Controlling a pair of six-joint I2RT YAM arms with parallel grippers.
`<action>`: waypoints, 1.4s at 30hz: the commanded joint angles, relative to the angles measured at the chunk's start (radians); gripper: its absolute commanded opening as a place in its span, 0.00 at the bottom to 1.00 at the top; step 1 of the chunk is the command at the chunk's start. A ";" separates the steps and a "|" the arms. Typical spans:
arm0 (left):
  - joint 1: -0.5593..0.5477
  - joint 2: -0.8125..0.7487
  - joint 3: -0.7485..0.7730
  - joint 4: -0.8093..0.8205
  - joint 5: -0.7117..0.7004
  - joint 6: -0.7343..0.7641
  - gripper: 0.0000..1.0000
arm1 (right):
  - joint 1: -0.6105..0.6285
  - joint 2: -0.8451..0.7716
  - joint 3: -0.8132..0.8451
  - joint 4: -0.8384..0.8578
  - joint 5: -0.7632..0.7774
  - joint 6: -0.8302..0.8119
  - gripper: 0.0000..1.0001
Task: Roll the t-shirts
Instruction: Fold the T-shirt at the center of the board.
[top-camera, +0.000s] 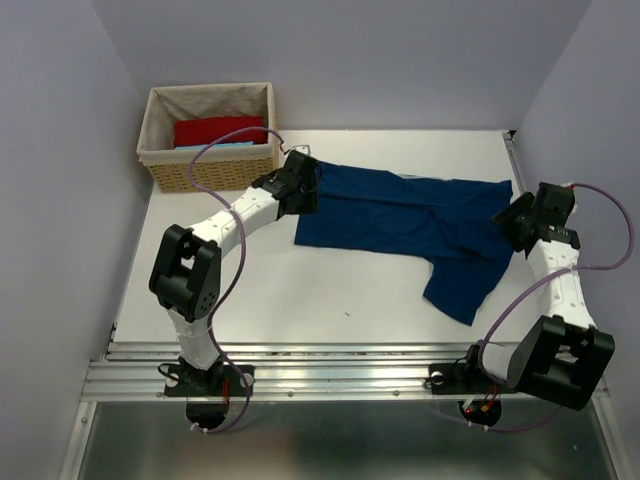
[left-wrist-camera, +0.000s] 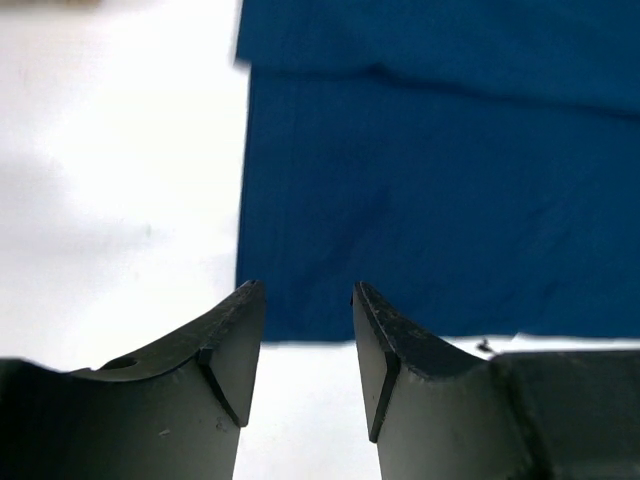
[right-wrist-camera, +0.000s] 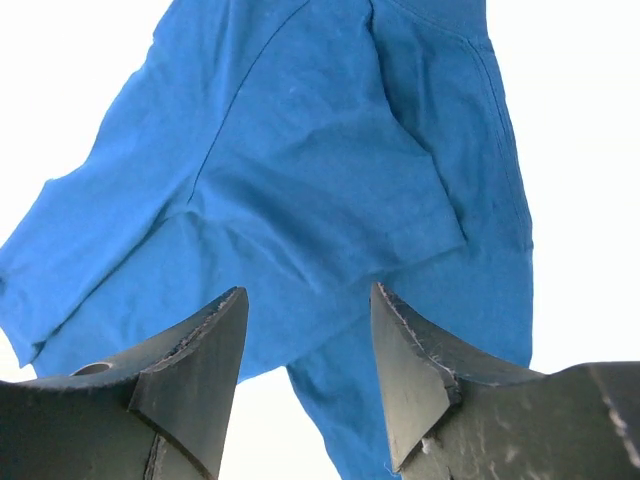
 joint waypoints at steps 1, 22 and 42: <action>0.018 -0.141 -0.137 -0.009 0.000 -0.040 0.52 | -0.009 -0.075 0.017 -0.155 0.035 -0.024 0.59; 0.068 -0.090 -0.395 0.215 0.109 -0.272 0.63 | -0.009 -0.191 -0.038 -0.367 -0.022 -0.008 0.70; 0.070 -0.072 -0.358 0.200 0.123 -0.263 0.00 | -0.009 -0.143 -0.243 -0.473 -0.046 0.238 0.72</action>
